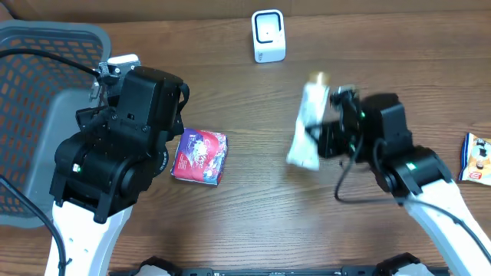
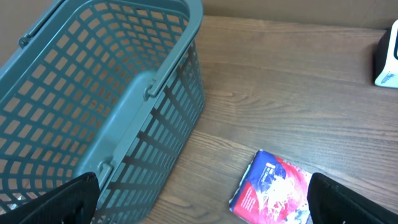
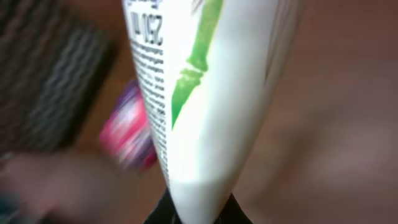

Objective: Scan the item barcode
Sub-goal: 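Lift the white tube upright and bring it to the scanner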

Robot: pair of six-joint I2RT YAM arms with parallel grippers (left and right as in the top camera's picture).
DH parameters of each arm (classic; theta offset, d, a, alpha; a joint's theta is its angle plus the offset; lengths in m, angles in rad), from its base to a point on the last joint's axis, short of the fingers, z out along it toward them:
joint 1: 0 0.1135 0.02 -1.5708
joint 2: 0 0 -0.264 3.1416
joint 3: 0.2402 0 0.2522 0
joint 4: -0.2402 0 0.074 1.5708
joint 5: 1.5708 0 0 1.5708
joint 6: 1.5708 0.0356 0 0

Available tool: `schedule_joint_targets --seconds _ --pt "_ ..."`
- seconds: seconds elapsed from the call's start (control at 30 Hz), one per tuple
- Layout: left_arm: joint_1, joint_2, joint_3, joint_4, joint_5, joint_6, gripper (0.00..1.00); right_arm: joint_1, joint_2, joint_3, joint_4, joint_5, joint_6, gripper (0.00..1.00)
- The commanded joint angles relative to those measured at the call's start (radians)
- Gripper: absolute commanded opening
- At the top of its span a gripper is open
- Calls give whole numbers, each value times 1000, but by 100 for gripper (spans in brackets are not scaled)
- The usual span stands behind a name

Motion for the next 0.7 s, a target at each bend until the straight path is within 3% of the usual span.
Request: schedule_joint_targets --seconds 0.0,0.17,0.27,0.67 --pt "5 2 14 3 -12 -7 100 -2 96 37 191 299 -61 4" --pt "5 2 14 3 -12 -7 100 -2 298 40 590 374 -115 4" --pt "5 2 14 3 -12 -7 100 -2 414 74 739 446 -134 4" --pt "5 2 14 3 -12 -7 99 -2 787 515 772 682 -667 4"
